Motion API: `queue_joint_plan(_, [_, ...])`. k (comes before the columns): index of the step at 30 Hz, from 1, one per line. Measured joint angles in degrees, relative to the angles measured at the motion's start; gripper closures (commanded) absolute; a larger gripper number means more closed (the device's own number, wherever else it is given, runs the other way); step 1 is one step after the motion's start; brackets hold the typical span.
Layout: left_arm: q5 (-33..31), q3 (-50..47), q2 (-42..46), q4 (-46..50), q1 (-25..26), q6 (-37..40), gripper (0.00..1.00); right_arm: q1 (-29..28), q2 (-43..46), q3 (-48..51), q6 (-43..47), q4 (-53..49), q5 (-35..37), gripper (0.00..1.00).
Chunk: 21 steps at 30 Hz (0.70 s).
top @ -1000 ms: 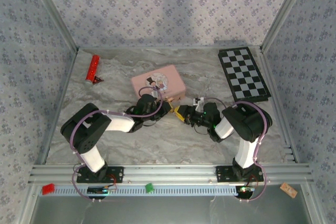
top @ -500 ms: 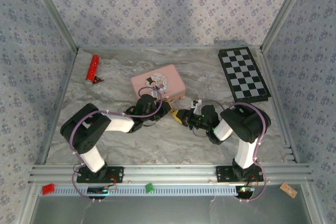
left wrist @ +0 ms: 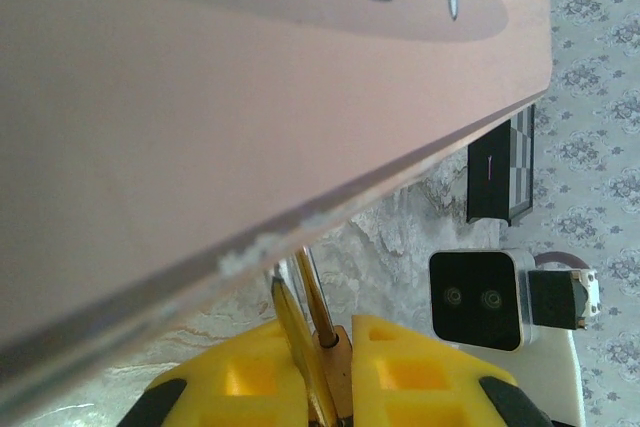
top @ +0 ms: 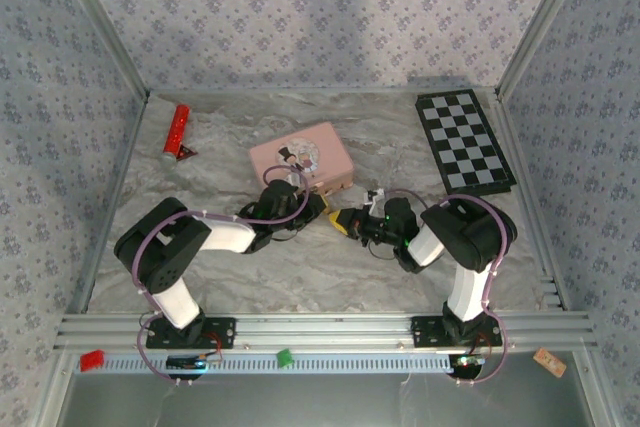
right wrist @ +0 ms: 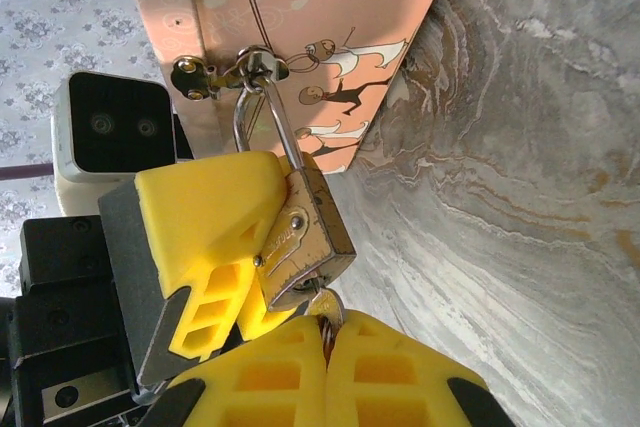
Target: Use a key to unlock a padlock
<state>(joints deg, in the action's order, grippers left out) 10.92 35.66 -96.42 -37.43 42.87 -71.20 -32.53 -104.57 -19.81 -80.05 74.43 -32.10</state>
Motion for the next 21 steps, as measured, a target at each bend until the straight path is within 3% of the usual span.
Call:
queue_joint_plan(2, [-0.1, 0.0, 0.0, 0.1, 0.0, 0.0, 0.97, 0.2, 0.0, -0.3, 0.0, -0.7, -0.5, 0.97])
queue_joint_plan(6, [0.0, 0.1, 0.3, 1.3, 0.0, 0.1, 0.97, 0.7, 0.0, -0.4, 0.2, -1.5, -1.7, 0.81])
queue_joint_plan(10, [0.6, 0.3, 1.5, 4.7, 0.0, 0.7, 0.97, 2.8, 2.7, -0.1, 2.8, -5.0, -0.9, 0.71])
queue_joint_plan(14, [1.3, 0.3, 2.4, 6.7, -0.4, 0.7, 0.97, 4.2, 8.1, 0.1, 7.1, -12.3, 0.3, 0.66])
queue_joint_plan(18, [1.7, 0.3, 3.0, 7.8, -0.7, 0.7, 0.97, 4.1, 14.2, -0.2, 13.0, -21.5, 0.9, 0.65])
queue_joint_plan(21, [2.1, 0.3, 3.3, 8.6, -0.9, 0.5, 0.97, -1.5, 23.3, -5.0, 26.5, -43.3, 11.4, 0.63])
